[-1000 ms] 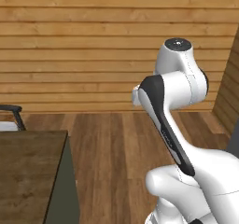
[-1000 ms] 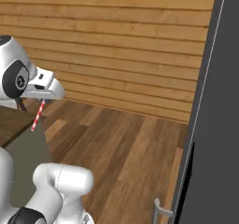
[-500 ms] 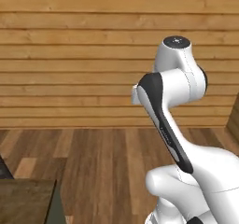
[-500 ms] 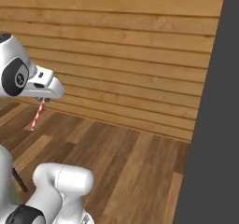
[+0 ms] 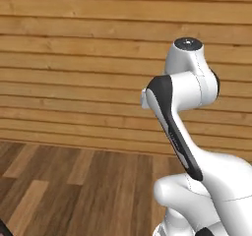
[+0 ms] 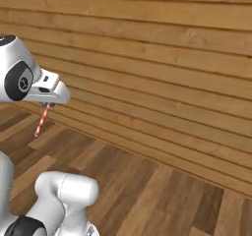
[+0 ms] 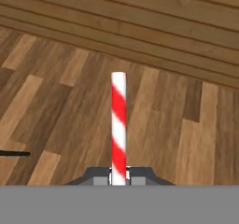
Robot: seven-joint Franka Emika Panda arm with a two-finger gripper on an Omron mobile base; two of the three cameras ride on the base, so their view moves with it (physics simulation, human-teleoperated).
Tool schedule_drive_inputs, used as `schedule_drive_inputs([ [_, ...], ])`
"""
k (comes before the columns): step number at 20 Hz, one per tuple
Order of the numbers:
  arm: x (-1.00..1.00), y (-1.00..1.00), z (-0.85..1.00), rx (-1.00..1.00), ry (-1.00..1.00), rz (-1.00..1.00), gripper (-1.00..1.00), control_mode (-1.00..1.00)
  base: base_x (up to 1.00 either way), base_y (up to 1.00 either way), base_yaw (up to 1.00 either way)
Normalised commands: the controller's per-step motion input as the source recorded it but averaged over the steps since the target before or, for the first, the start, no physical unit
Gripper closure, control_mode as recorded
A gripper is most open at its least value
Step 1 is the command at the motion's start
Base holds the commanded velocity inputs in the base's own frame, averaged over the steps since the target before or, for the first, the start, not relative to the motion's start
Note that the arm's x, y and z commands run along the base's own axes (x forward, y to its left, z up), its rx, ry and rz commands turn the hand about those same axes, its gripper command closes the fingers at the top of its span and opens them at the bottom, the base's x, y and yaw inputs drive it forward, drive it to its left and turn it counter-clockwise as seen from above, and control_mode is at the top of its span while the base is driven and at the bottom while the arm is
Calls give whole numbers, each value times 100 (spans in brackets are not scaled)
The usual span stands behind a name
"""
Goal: Take a straw from the drawer in front and place it inside the glass cup on the dining counter.
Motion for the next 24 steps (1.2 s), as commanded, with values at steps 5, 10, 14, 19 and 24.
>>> schedule_drive_inputs([
  [5, 0, 0, 0, 0, 0, 0, 100, 100, 100, 0, 69],
  [10, 0, 0, 0, 0, 0, 0, 100, 100, 100, 0, 78],
  [14, 0, 0, 0, 0, 0, 0, 100, 100, 93, 0, 83],
  [19, 0, 0, 0, 0, 0, 0, 100, 100, 84, 0, 85],
  [24, 0, 0, 0, 0, 0, 0, 100, 100, 77, -5, 85],
])
